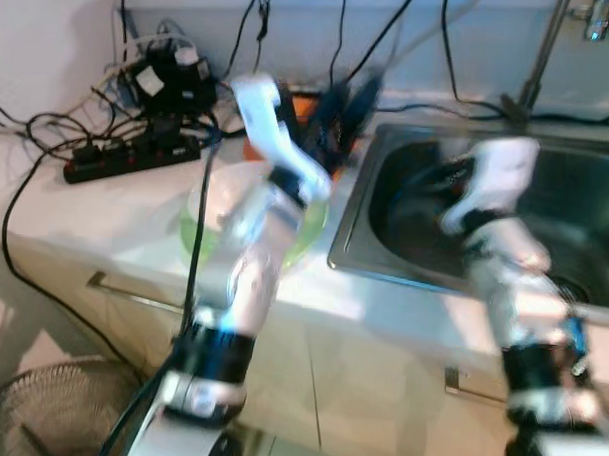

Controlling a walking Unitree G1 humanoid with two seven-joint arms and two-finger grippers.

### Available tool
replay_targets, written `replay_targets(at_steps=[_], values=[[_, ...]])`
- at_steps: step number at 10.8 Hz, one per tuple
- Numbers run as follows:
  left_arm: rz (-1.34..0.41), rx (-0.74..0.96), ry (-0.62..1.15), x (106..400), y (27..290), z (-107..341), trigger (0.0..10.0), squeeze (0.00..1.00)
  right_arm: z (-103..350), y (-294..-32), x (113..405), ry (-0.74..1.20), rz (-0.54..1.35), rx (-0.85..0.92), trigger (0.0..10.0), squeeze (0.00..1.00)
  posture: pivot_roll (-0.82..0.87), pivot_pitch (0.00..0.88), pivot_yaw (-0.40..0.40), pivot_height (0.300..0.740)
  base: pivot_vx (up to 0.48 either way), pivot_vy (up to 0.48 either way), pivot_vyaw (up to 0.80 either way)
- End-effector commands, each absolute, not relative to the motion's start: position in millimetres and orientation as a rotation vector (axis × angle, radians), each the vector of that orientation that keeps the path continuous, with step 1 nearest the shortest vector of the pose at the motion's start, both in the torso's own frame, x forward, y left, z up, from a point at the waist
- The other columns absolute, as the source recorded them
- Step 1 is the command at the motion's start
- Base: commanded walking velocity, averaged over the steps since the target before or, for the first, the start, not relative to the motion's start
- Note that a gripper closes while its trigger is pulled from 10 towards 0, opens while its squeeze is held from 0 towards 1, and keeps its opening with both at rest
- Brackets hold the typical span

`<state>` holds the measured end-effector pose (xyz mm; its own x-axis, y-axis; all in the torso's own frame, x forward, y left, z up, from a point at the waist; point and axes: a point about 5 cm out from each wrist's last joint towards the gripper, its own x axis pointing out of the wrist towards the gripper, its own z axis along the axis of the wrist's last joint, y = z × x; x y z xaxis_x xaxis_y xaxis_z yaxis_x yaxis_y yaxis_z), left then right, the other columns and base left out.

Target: Kitchen organization

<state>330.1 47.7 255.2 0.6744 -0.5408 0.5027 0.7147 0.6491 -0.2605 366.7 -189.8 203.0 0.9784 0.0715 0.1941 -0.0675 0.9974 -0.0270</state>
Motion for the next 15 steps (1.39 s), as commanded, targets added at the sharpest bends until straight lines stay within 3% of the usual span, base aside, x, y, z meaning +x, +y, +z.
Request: replay_targets(at_steps=[1,3,7,14,15], values=[[-0.745,-0.380,-0.352,332.0,48.3,241.3,10.0,0.00,205.5,-196.8,371.2,-0.200,0.002,-0.035,10.0,0.00,0.05,0.000,0.131,0.740,0.000,0.000,0.00],[-0.765,-0.244,-0.273,330.7,48.4,212.0,10.0,0.00,208.7,-213.1,376.7,-0.211,-0.084,-0.040,10.0,0.00,0.05,0.000,0.128,0.740,0.000,0.000,0.00],[-0.874,0.061,-0.117,321.6,39.6,161.9,10.0,0.00,188.5,-221.0,383.7,-0.145,-0.133,-0.074,10.0,0.00,0.05,0.000,0.128,0.740,0.000,0.000,0.00],[-0.919,0.115,0.004,316.5,41.4,138.3,10.0,0.00,163.5,-213.2,388.0,-0.047,-0.102,-0.095,10.0,0.00,0.05,0.000,0.122,0.740,0.000,0.000,0.00],[-0.919,0.118,0.008,315.7,41.3,137.2,10.0,0.00,160.8,-211.8,387.9,-0.037,-0.091,-0.091,10.0,0.04,0.05,0.000,0.121,0.740,0.000,0.000,0.00]])
